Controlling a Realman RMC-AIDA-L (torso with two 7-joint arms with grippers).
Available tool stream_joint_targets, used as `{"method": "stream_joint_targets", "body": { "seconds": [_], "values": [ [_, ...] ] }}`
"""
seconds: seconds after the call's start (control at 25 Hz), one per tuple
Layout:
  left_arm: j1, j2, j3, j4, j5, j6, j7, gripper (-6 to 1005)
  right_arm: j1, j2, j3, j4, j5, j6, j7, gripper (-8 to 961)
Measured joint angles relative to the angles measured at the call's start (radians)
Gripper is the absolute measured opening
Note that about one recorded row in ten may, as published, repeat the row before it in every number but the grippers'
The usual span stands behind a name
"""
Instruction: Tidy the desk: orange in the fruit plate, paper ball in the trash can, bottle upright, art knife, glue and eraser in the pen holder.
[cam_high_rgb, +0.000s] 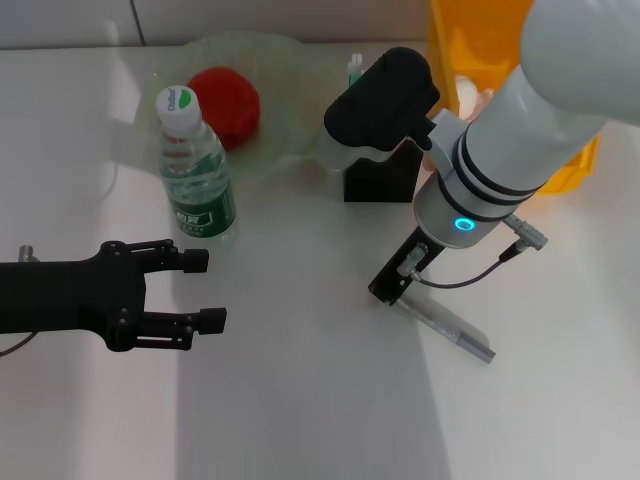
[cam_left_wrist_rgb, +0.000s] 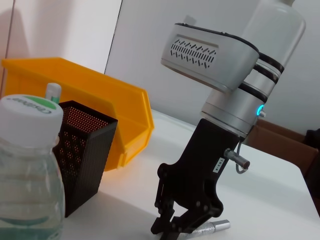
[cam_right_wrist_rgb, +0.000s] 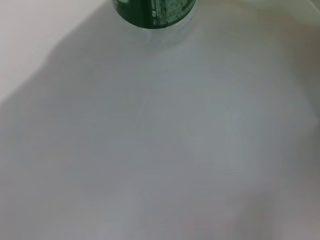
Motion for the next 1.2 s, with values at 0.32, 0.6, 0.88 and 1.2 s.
{"method": "stream_joint_targets", "body": {
  "seconds": [0.32,0.6,0.88,1.2],
  "values": [
    [0.005,-0.001,-0.004,0.002,0.0,0.0,0.0,846,-0.091,-0.008,0.081,-0.216,-0.01,-0.066,-0.021,132],
    [0.005,-0.001,-0.007,0.0,-0.001,0.004,0.0,847,-0.339,-0.003,0.292,-0.566,-0.001,0.091,-0.098,130],
    [0.005,-0.002,-0.007,0.001,0.0,0.003,0.0,847,-0.57,-0.006,0.324,-0.568,0.446,0.496,-0.428,129],
    [0.006,-0.004,-0.009,0.002,-0.006,0.012,0.002,847,-0.516,-0.009,0.555,-0.07,1.343,0.34,-1.021,127]
  ]
}}
